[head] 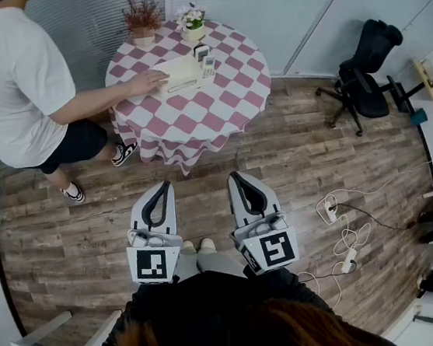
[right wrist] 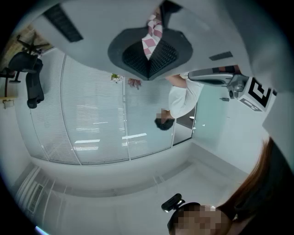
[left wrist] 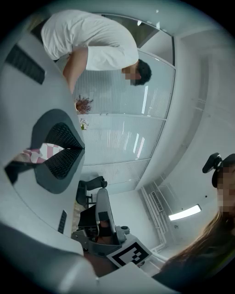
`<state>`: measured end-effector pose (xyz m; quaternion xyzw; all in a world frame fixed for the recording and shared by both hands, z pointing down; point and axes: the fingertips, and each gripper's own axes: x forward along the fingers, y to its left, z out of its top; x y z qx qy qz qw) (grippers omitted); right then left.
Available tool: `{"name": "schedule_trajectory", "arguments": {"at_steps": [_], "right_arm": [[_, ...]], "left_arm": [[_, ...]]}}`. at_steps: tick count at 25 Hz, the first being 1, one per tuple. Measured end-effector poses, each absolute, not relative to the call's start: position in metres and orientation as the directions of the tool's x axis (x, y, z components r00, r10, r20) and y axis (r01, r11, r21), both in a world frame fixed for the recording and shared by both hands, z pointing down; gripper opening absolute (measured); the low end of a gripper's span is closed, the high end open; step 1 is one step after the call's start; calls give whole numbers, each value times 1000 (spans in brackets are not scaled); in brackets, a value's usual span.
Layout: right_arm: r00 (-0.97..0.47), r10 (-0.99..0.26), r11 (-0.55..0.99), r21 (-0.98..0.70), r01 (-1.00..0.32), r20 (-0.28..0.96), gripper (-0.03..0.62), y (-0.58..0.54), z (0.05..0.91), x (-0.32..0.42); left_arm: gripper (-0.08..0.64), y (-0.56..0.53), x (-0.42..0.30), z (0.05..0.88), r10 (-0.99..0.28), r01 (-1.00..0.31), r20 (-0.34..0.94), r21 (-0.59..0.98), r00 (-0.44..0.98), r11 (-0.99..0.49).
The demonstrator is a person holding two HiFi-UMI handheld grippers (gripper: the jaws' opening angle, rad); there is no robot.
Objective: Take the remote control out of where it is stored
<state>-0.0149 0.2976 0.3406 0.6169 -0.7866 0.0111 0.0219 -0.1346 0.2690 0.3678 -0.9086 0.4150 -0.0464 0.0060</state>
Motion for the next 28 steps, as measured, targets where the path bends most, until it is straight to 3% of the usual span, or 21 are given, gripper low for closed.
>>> {"name": "schedule_trajectory", "arguments": {"at_steps": [28], "right_arm": [[-278,-960,277,-23,-961,29,15,295,339,3]], "left_arm": [[6,267,-119,365,-789,-787,75,-53,610,-614]]}}
